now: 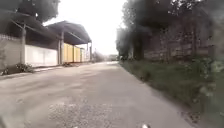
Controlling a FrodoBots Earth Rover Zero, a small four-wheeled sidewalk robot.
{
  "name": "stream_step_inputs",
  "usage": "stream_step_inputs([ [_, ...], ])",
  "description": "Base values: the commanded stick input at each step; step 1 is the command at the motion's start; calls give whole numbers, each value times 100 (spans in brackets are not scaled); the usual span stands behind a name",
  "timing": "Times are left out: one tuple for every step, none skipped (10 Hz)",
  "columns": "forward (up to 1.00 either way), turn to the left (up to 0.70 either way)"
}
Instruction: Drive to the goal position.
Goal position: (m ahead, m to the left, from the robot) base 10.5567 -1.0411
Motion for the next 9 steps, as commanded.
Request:
stream_step_inputs([
  [85,-30],
  [85,-33],
  [85,-12],
  [85,3],
  [85,1],
  [85,0],
  [85,0],
  [85,0],
  [85,0],
])
